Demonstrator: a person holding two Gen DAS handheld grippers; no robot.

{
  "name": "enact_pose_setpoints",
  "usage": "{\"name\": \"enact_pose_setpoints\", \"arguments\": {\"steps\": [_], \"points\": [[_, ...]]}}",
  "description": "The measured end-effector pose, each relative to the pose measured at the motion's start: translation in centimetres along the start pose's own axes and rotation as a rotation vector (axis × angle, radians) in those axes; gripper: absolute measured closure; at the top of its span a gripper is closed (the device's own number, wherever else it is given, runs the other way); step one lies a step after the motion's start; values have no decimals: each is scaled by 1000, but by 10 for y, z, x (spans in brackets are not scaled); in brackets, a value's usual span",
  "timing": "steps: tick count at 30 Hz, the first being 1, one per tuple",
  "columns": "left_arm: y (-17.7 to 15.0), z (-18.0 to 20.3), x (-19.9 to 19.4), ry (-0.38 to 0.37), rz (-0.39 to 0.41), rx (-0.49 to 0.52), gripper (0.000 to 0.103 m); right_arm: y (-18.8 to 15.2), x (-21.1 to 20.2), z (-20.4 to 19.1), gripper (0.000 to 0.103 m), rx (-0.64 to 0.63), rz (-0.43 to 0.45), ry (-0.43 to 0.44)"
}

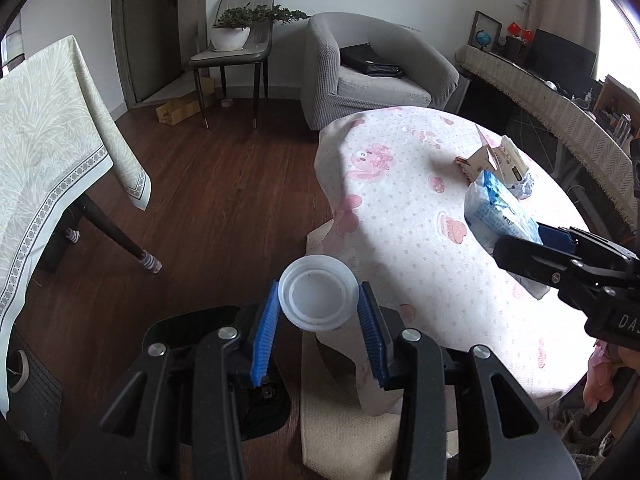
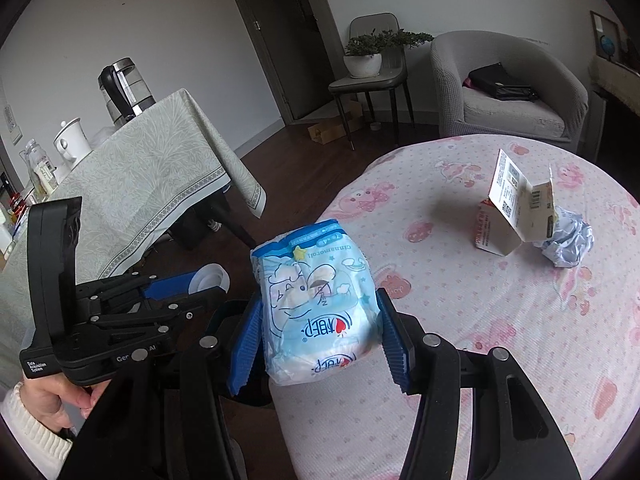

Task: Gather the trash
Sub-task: 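Carry the clear cup over the teal bin and open the left tool, then lower the blue diaper pack into the teal bin and open the right tool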

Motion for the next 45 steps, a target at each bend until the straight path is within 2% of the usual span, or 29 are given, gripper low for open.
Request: {"name": "enact_pose_setpoints", "arguments": {"steps": [15,24,32,35,38,45], "points": [[-37,-60,42,50,-97,-75,61,7,53,-41,48,-13,-34,83],[-61,-106,74,93,-179,-112,61,8,95,-76,48,-57,-91,122],[-77,-127,98,88,-228,-144,61,4,124,-88,48,-72,-143,123],[-80,-132,104,72,-243,-157,53,3,134,-92,48,-76,-157,123],[-82,-138,106,87,-241,-152,50,2,141,-94,48,-75,-168,122],[-83,-159,93,87,-210,-185,35,-1,162,-108,48,-89,-204,123]]}}
Point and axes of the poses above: each gripper's, at about its wrist camera, not at the fingertips, and x roughly the way its jaws point, z to its right, y to its top, the point moved 5 cm from there along x, roughly the way its jaws point, and after that the axes turned 10 degrees about y, right-handed, at the moved point
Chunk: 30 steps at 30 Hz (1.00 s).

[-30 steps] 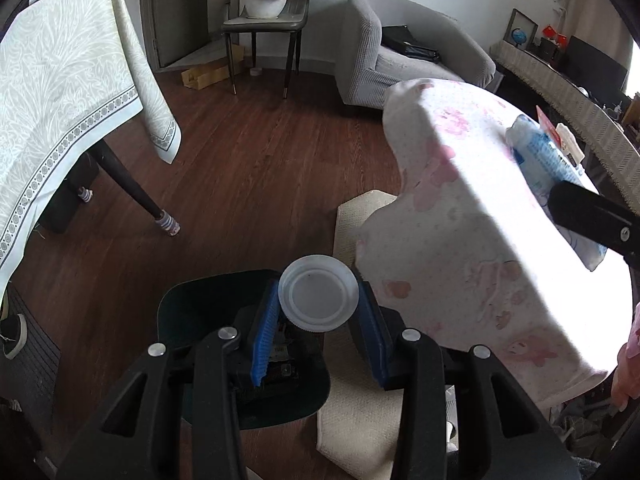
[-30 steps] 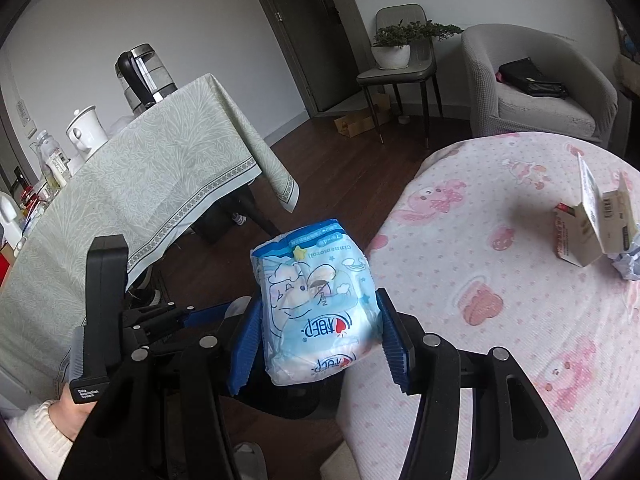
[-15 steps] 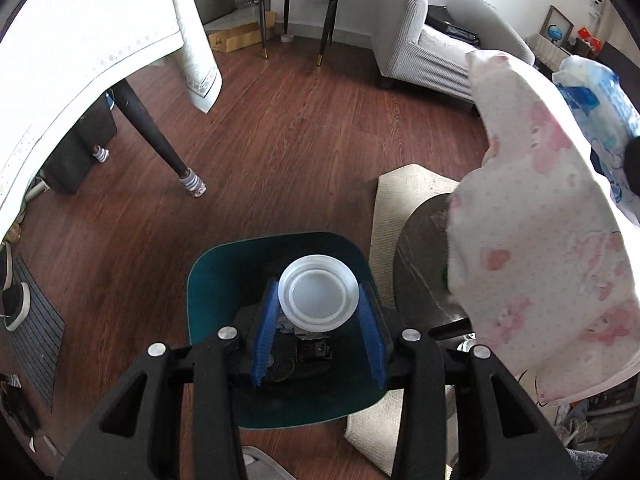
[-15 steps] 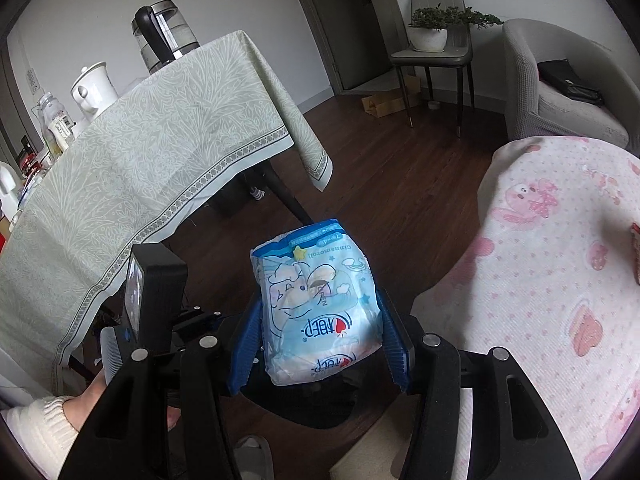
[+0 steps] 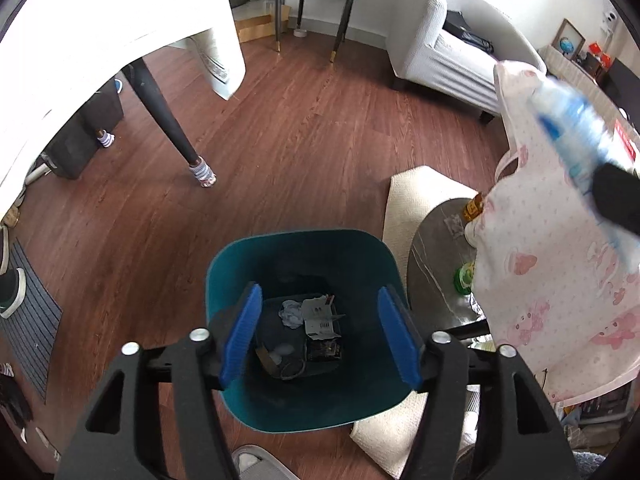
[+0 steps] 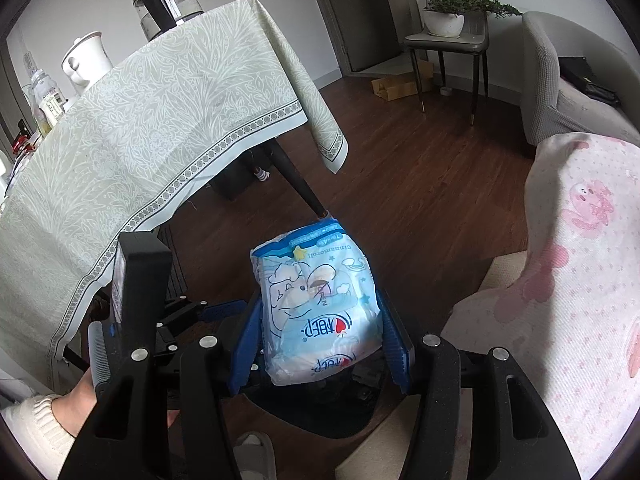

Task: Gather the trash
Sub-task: 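Lower the blue diaper pack into the teal bin and open the right tool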

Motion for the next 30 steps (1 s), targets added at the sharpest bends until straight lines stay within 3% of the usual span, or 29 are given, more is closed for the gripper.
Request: {"name": "enact_pose_setpoints", "arguments": {"steps": [8,17,23,30], "points": [[4,-27,-21,12,41,-25,29,-4,32,-2,48,3,-67,-22],[13,-47,-47,34,109,-39,29,-12,75,3,48,17,-164,-59],[20,-55,-68,25,155,-53,35,-26,101,8,48,23,-238,-83],[30,-59,-97,-6,204,-93,52,-46,127,7,48,-5,-328,-114]]}}
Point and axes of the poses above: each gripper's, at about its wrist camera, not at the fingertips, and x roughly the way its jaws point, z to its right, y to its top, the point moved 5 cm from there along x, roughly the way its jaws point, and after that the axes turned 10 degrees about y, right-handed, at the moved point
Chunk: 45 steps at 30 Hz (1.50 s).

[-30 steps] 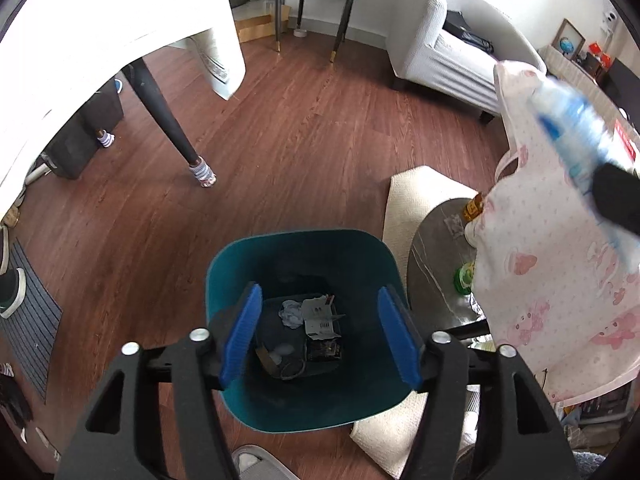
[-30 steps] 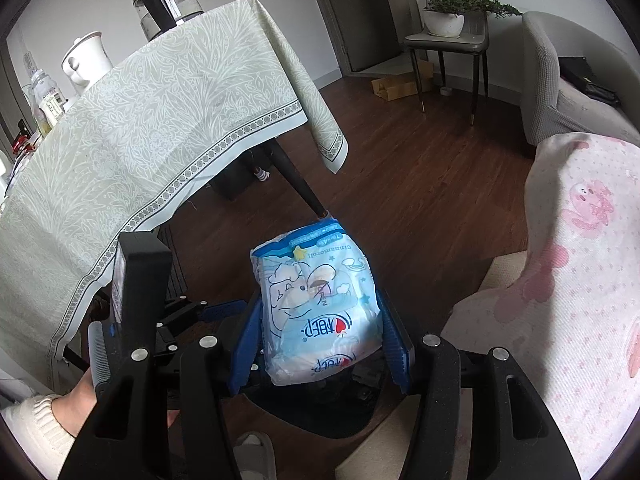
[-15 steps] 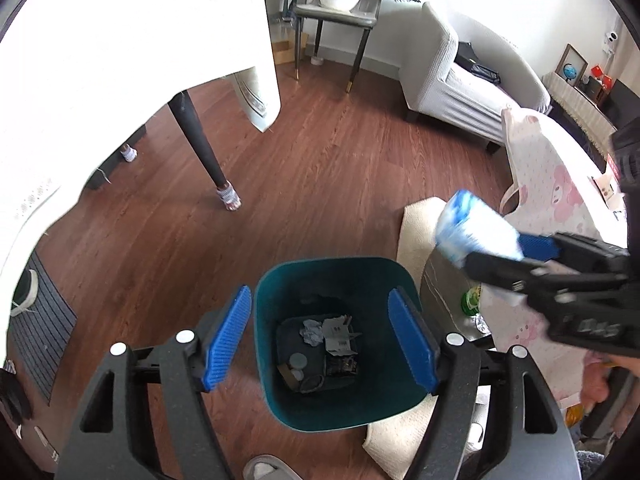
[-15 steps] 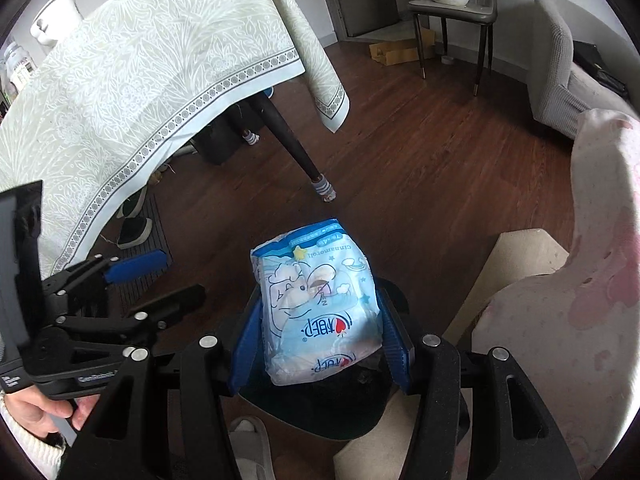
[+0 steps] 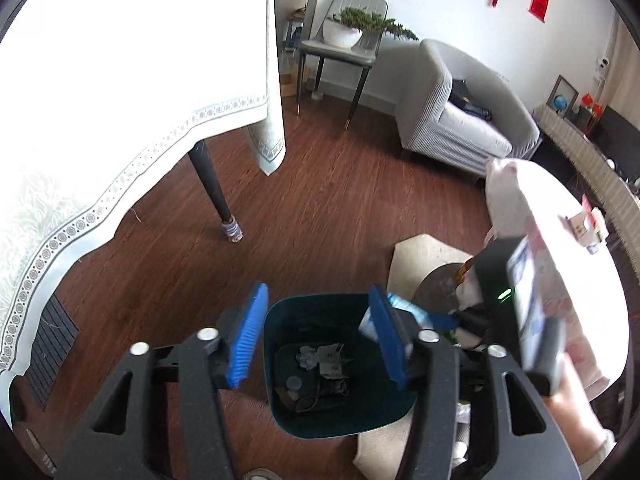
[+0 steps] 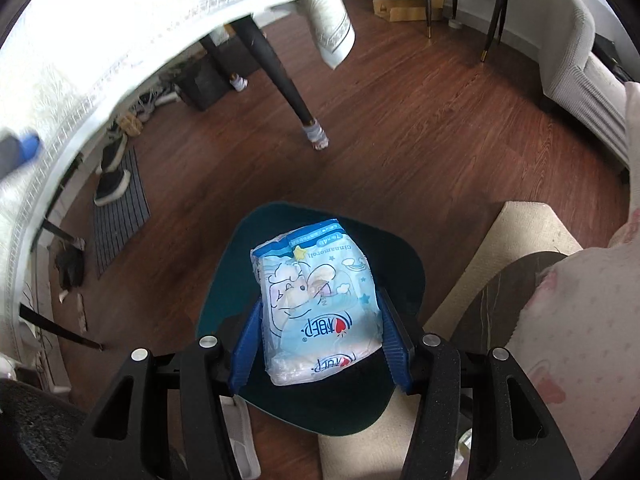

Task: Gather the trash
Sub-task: 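Lower the blue diaper pack into the teal bin and open the right tool, then bring both open tools back toward the round table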

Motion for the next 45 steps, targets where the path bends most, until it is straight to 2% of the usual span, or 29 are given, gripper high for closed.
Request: {"name": "enact_pose_setpoints", "arguments": {"steps": [3,9,10,12,16,20,21,25,33,39,45], "points": [[6,6,-10,-2,20,5,57,-8,9,-1,48,-11,-36,-14],[12,16,-24,-10,58,34,58,-21,20,0,42,-32,-79,-39],[12,17,-26,-10,62,39,58,-22,20,0,35,-35,-84,-40],[13,19,-29,-6,68,48,58,-26,21,-1,31,-46,-96,-39],[17,20,-36,-11,83,47,58,-28,14,-2,31,-63,-83,-36],[21,22,-46,-3,107,44,58,-26,-4,-6,31,-69,-25,-13],[22,23,-48,-8,110,40,58,-25,-9,-7,35,-71,-8,-6],[27,30,-56,-19,124,35,58,-20,-42,-14,41,-85,77,17],[34,56,-71,-48,152,42,55,-18,-111,-24,45,-139,210,46],[38,84,-79,-79,164,58,50,-17,-167,-18,47,-143,315,23],[45,121,-87,-130,181,80,45,-25,-213,19,47,-102,377,-41]]}}
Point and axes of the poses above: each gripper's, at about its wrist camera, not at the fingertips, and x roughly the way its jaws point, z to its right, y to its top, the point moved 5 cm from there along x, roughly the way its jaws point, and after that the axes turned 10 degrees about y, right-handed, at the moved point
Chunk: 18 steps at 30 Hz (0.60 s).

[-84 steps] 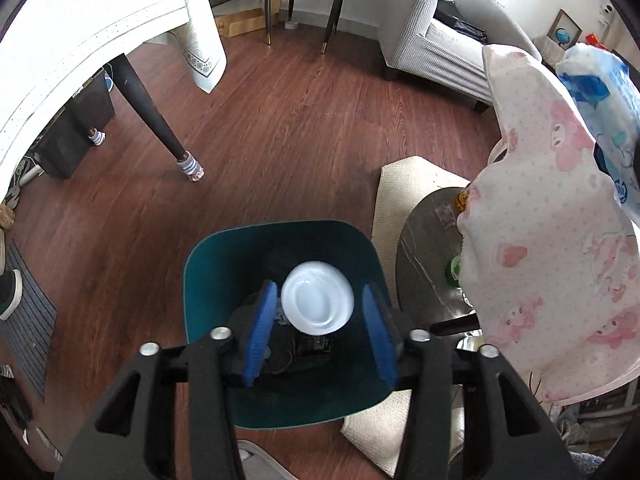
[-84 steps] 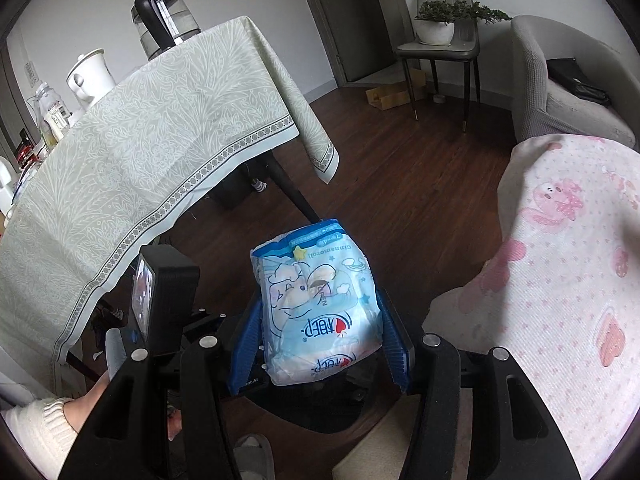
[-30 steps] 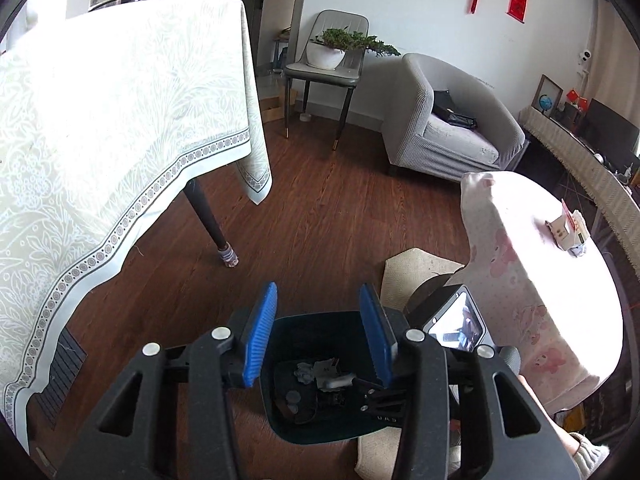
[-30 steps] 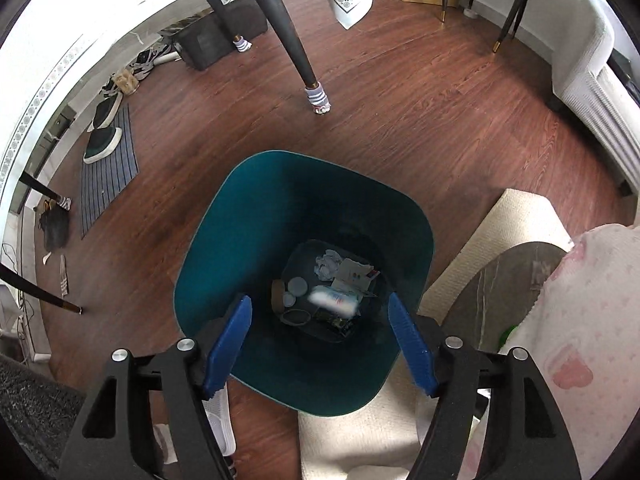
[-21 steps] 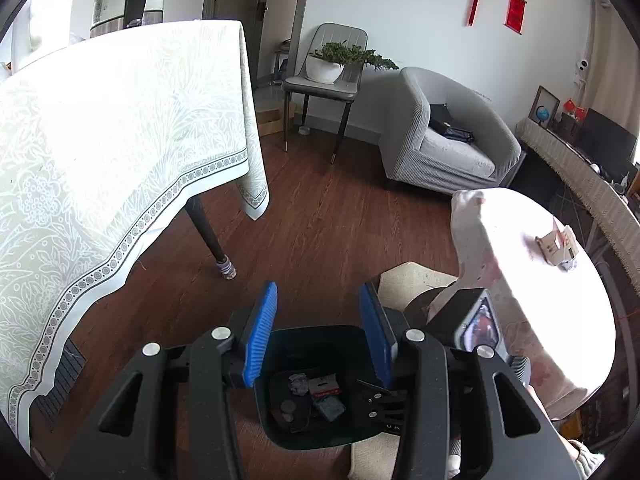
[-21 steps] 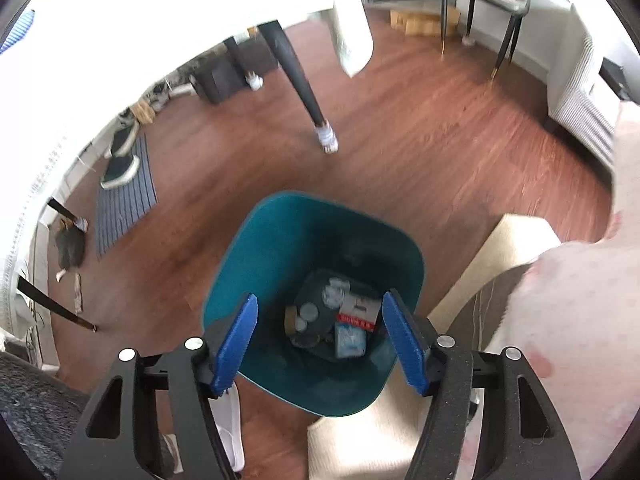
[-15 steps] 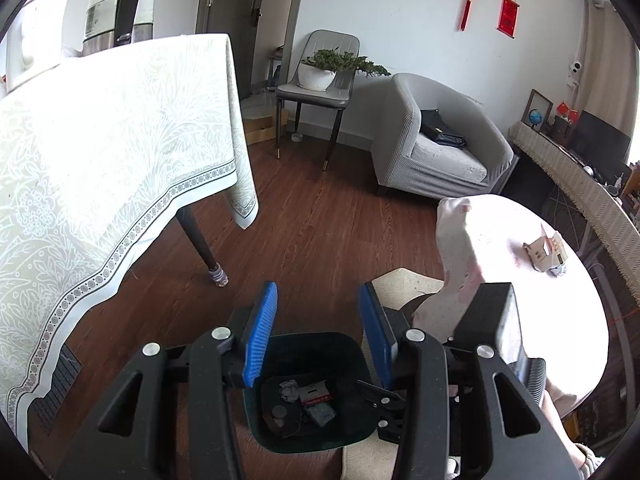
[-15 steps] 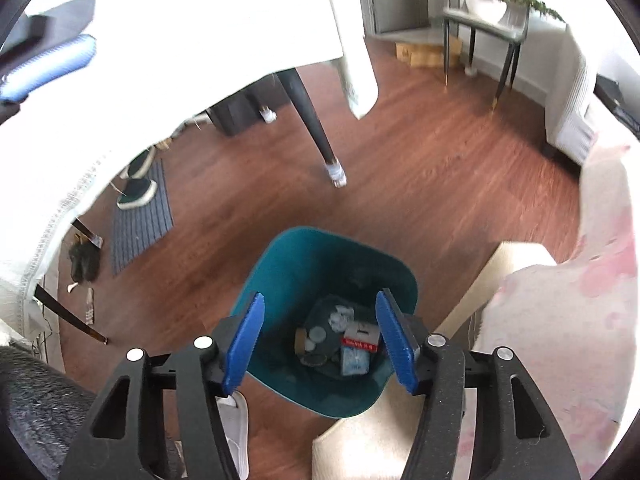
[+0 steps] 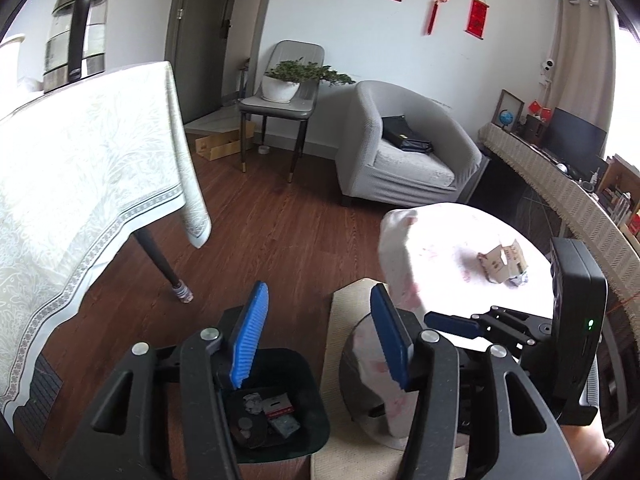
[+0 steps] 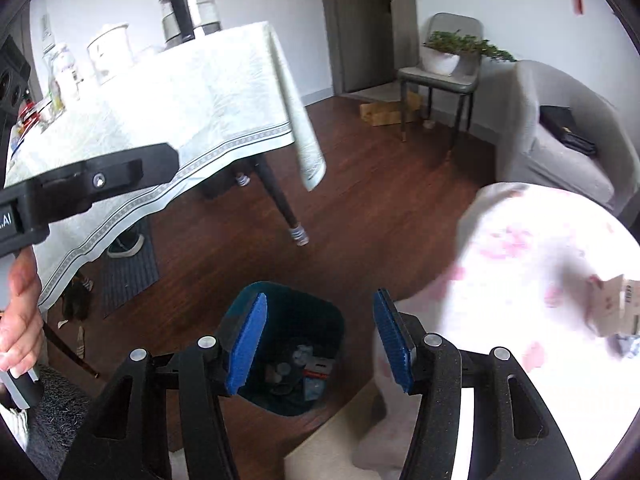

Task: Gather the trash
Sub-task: 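Bring both open tools back toward the round table, then grasp the white paper box with the left tool while the right tool grasps the crumpled paper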

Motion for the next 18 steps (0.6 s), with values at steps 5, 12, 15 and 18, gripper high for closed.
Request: {"name": "enact_pose_setpoints", "arguments": {"steps": [5,12,15,18], "points": [[10,34,2,-55,6,0,39,2,-35,36,47,27,48,-58],[24,83,13,-95,14,21,33,1,-79,84,47,49,99,-149],[28,101,21,-122,-1,19,33,-2,-101,111,47,66,127,-205],[31,124,30,-151,-14,17,31,-7,-118,139,47,89,135,-242]]}}
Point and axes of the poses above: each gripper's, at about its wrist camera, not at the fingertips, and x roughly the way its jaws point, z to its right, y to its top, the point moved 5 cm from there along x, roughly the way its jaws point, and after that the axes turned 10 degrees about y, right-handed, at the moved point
